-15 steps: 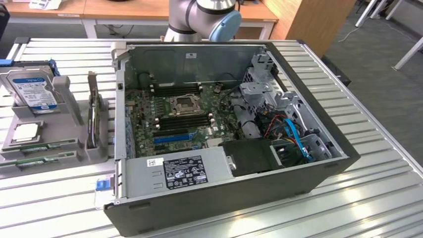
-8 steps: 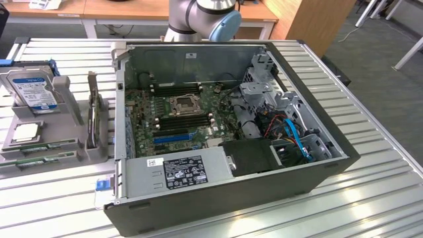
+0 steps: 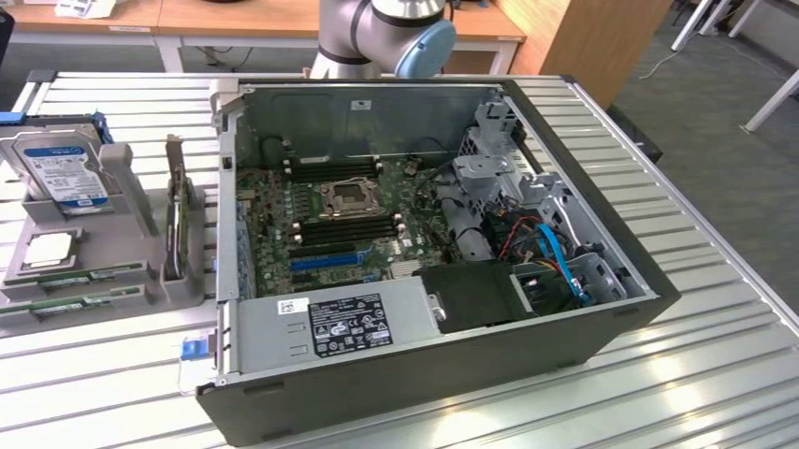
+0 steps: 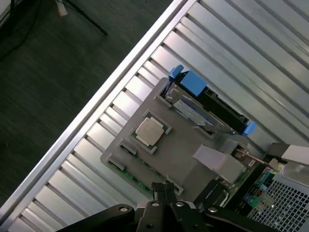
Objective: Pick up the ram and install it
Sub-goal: 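Pick up the ram and move it above insertion slot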
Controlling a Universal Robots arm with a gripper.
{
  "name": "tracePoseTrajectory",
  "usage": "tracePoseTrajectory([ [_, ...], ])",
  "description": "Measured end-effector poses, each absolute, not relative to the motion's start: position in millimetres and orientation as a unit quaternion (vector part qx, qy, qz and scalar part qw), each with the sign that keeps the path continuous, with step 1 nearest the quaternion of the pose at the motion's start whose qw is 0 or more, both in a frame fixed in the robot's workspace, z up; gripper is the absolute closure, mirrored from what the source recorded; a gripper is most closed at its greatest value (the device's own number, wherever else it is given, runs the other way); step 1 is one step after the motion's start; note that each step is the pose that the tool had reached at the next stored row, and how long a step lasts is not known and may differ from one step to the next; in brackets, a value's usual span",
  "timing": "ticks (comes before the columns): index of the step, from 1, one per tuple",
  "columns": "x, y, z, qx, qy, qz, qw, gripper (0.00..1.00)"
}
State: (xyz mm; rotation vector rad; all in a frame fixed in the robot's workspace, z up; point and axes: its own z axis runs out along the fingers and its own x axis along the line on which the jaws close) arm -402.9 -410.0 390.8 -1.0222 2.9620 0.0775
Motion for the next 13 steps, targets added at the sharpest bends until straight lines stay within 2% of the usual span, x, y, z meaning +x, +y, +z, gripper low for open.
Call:
tracePoseTrajectory([
  [13, -402.8, -410.0, 390.8, -0.423, 0.906, 0.025, 0.001, 0.9],
])
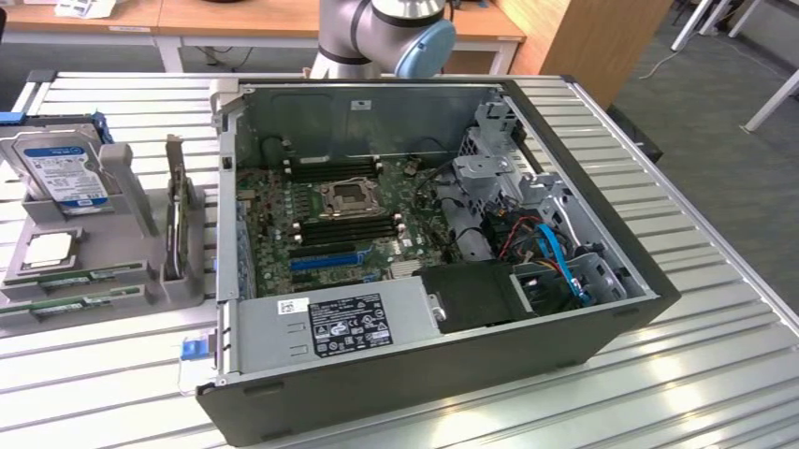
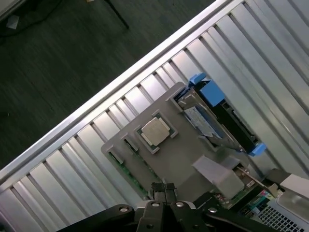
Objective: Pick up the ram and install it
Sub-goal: 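Pick up the ram and move it above insertion slot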
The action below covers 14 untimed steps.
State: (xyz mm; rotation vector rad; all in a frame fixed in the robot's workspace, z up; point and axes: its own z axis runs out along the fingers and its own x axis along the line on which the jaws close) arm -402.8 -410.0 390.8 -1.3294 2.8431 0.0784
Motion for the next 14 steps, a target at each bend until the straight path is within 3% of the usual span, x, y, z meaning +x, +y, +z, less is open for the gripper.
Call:
tracePoseTrajectory([
  [14, -402.8, -410.0, 390.8, -0.515, 0.857, 0.025, -0.002, 0.9],
])
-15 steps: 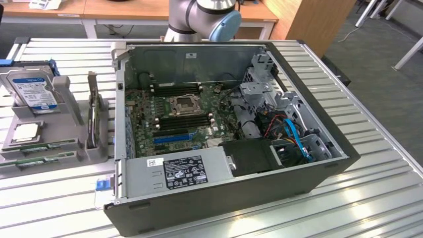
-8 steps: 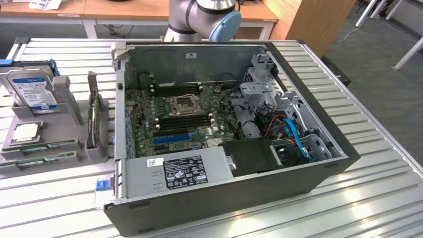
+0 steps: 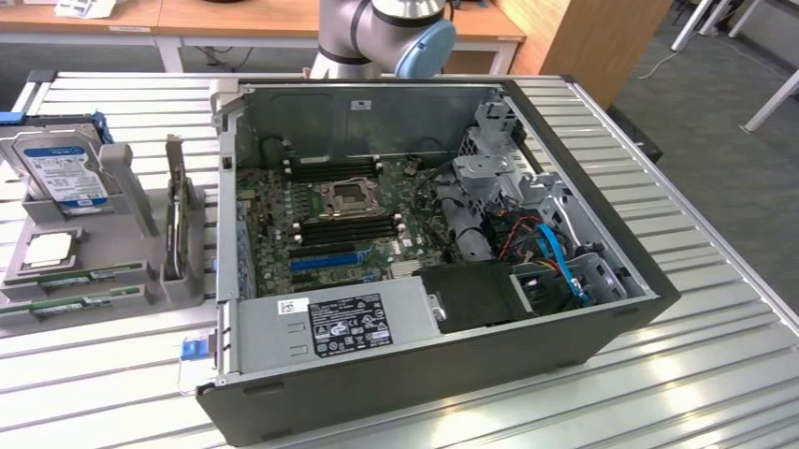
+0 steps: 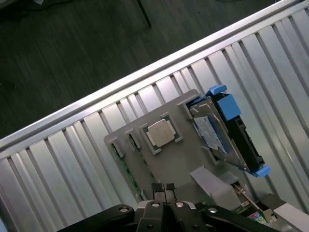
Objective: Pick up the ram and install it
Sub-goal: 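Pick up the ram and move it above insertion slot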
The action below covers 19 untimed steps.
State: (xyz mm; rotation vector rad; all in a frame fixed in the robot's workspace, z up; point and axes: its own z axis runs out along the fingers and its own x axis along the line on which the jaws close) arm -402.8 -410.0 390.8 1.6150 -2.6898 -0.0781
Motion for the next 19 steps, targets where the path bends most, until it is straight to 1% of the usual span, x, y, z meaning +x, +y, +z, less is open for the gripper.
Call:
tracePoseTrajectory([
  [19, -402.8, -410.1, 390.6, 0.622, -0.783, -0.024, 0.005, 0.9],
])
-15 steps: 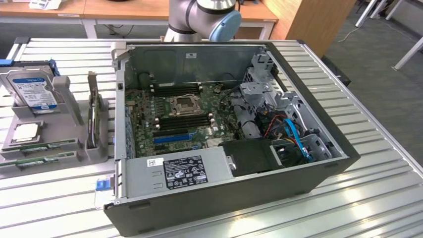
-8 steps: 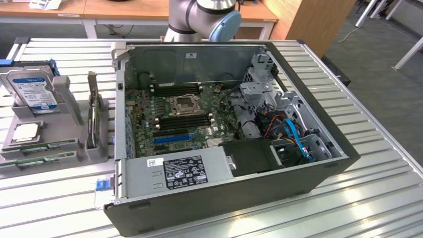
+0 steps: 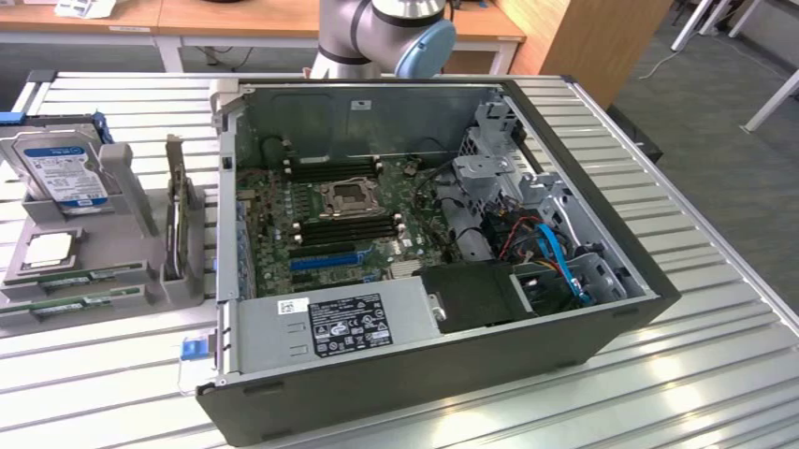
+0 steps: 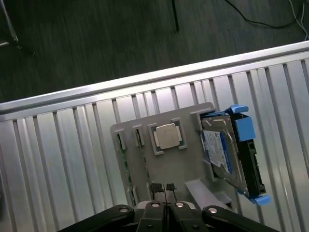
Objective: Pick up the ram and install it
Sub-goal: 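Pick up the ram and move it above insertion slot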
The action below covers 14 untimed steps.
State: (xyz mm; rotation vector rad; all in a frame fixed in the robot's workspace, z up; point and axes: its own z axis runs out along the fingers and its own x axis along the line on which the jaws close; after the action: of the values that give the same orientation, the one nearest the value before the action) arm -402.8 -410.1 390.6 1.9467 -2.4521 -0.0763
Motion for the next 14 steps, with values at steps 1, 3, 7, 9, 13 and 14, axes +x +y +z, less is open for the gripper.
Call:
tracePoseTrajectory([
  [1, -402.8, -410.1, 390.5, 0.627, -0.779, -0.024, 0.005, 0.9],
  [3, -402.8, -410.1, 390.5, 0.637, -0.771, -0.024, 0.005, 0.9],
  [7, -402.8, -410.1, 390.4, 0.658, -0.753, -0.024, 0.006, 0.9],
  [9, -402.8, -410.0, 390.4, 0.668, -0.744, -0.024, 0.006, 0.9],
  [13, -402.8, -410.1, 390.3, 0.683, -0.73, -0.024, 0.007, 0.9],
  [14, -402.8, -410.1, 390.3, 0.683, -0.73, -0.024, 0.007, 0.9],
])
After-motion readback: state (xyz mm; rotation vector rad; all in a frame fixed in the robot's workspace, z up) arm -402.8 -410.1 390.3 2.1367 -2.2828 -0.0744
